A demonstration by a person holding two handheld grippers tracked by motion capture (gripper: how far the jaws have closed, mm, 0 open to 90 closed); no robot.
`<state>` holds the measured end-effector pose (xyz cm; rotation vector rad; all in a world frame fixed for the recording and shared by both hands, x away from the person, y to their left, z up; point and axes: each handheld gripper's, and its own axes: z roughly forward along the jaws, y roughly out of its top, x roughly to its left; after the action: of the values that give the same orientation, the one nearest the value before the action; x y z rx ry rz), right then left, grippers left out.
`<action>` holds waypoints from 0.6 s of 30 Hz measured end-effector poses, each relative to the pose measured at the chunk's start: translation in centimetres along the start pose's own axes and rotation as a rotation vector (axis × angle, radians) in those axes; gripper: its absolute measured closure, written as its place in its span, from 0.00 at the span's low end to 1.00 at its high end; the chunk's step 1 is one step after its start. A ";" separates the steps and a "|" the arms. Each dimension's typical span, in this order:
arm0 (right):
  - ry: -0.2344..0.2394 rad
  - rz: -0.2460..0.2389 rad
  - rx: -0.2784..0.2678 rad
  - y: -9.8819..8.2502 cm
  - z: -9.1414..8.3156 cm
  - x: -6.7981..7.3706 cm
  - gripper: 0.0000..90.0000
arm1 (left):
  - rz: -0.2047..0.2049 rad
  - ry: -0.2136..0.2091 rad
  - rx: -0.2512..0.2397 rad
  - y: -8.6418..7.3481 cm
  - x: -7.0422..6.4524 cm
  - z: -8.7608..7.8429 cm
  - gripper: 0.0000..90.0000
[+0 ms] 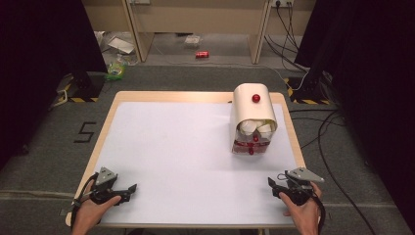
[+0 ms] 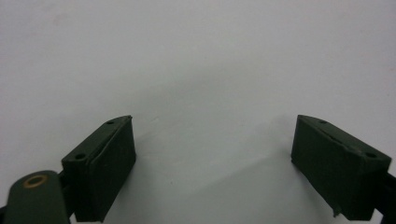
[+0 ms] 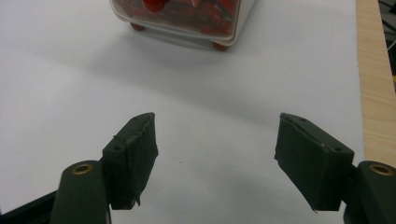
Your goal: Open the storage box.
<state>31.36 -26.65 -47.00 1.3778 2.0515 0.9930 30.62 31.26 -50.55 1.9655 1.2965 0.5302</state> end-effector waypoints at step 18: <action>0.040 -0.042 -0.070 2.3 -1.0 0.9 0.40 | 0.000 0.000 0.001 0.0 0.0 0.0 0.14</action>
<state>31.67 -25.57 -44.54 1.2841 2.0466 1.0720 30.62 31.26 -50.55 1.9669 1.2968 0.5292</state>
